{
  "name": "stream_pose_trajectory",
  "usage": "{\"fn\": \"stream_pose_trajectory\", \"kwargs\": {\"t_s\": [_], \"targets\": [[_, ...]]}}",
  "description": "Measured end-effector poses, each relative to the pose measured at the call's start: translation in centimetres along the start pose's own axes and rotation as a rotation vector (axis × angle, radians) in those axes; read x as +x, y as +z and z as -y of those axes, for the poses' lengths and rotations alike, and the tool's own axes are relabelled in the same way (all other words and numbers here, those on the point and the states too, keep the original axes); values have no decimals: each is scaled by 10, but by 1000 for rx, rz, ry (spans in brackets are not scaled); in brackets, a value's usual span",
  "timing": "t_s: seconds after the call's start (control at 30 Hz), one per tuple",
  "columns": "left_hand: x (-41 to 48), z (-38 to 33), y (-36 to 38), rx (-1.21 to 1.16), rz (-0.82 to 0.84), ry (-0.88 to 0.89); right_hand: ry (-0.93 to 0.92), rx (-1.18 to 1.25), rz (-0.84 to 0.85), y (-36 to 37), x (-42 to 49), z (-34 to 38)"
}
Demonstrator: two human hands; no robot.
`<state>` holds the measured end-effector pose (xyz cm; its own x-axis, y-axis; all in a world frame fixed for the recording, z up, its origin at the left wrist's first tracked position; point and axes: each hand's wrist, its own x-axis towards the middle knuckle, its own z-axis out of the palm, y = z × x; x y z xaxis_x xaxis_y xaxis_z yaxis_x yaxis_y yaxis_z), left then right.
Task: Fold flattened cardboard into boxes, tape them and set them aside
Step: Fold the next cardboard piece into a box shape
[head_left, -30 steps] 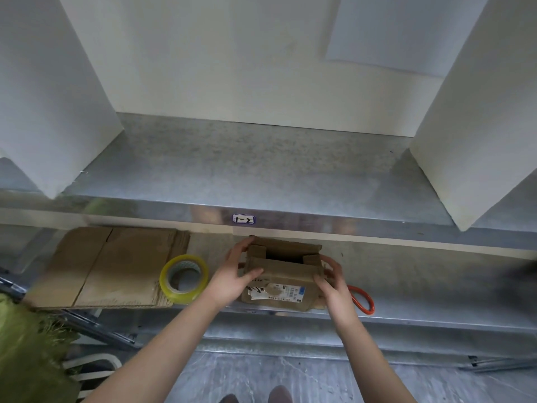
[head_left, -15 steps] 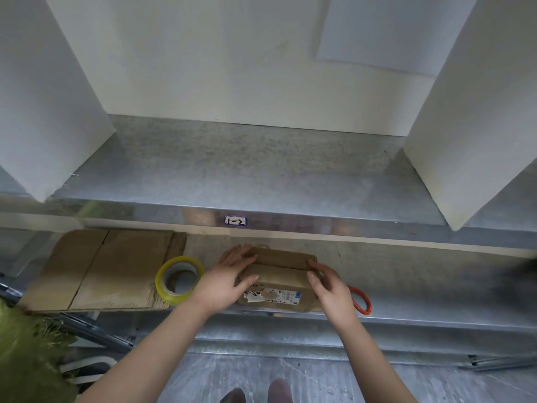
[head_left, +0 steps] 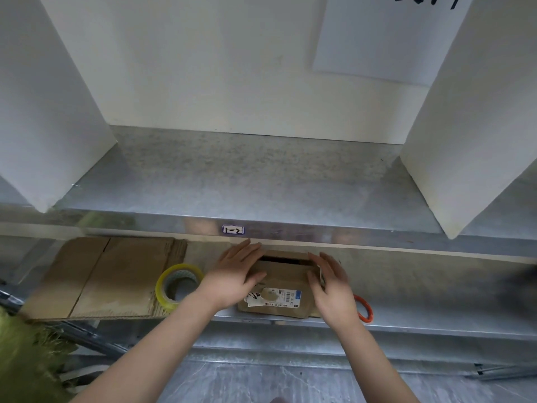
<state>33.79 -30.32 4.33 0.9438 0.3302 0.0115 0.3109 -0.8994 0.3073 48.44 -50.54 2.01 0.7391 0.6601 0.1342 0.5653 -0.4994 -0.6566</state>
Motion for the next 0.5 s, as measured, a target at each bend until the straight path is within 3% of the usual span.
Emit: {"fn": "stream_pose_trajectory", "kwargs": {"t_s": [0.27, 0.5], "targets": [[-5, 2, 11, 11, 76, 9, 0, -35, 30, 5, -3, -5], [-11, 2, 11, 42, -3, 27, -24, -88, 59, 3, -7, 0]]}}
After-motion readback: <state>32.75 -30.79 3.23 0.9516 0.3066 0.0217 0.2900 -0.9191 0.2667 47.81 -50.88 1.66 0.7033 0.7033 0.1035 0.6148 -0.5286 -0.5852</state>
